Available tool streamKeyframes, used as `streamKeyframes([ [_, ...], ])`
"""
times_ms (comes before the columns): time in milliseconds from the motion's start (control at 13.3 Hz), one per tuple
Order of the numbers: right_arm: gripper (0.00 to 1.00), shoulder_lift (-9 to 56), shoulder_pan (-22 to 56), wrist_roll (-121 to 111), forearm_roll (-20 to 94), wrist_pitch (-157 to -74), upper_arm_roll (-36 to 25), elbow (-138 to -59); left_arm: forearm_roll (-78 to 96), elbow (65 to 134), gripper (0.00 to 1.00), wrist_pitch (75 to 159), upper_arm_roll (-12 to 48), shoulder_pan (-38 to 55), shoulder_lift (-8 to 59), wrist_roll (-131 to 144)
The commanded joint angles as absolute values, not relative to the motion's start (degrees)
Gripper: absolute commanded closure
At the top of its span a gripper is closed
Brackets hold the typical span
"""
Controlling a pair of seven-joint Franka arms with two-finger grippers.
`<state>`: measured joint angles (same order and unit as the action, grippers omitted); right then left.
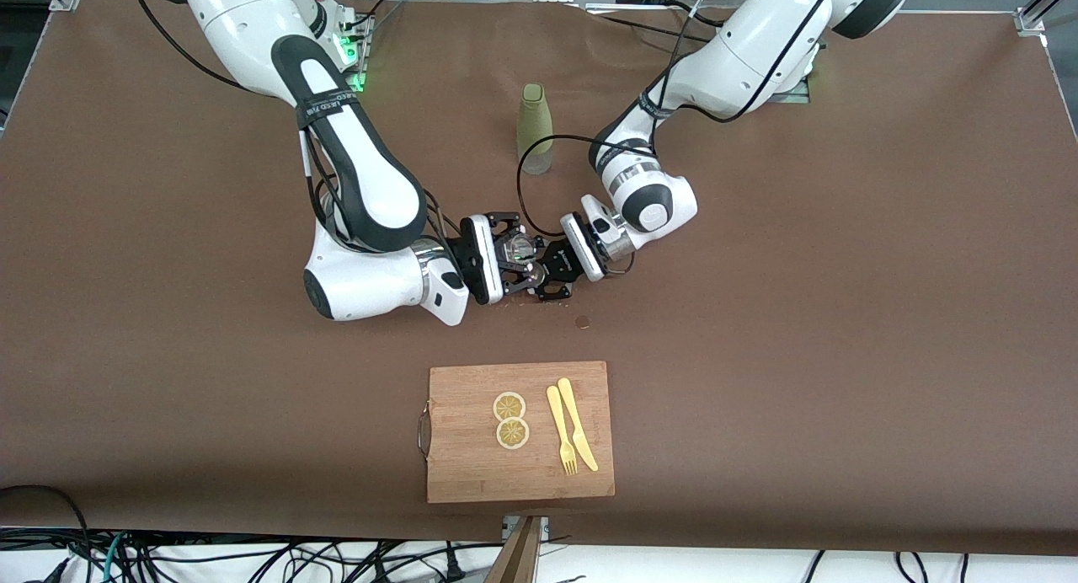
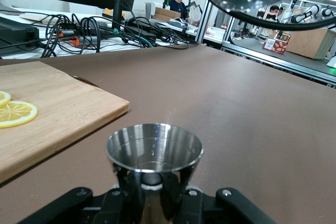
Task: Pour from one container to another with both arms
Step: 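Tilt the glass with the right gripper to pour into the held jigger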
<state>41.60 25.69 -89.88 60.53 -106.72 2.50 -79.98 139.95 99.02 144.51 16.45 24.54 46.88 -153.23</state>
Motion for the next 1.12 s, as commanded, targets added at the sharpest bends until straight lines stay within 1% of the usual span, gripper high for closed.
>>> streamKeyframes([
  [0, 0.92, 41.7, 26.2, -88.3, 59.8, -107.1, 2.4, -79.2, 141.8, 97.2, 1.0, 145.7, 17.0, 24.3, 47.8, -155.3],
  [674, 0.92, 41.7, 26.2, -88.3, 59.4, -107.1, 2.3, -79.2, 143.3, 97.6, 1.0, 145.8, 17.0, 24.4, 47.1, -156.7],
  [824, 0.92, 41.9, 26.2, -88.3, 59.4, -107.2, 2.3, -79.2, 146.3, 97.9, 1.0, 146.2, 17.0, 25.7, 46.9, -158.0],
  [899, 0.92, 41.9, 26.3, -88.2, 59.4, -107.3, 2.3, -79.2, 149.5, 97.6, 1.0, 148.1, 17.2, 25.9, 46.8, -160.7],
  [1049, 0.92, 42.1, 26.3, -87.7, 58.9, -107.3, 2.3, -79.2, 156.7, 97.5, 1.0, 149.1, 19.1, 26.2, 47.0, -164.5],
])
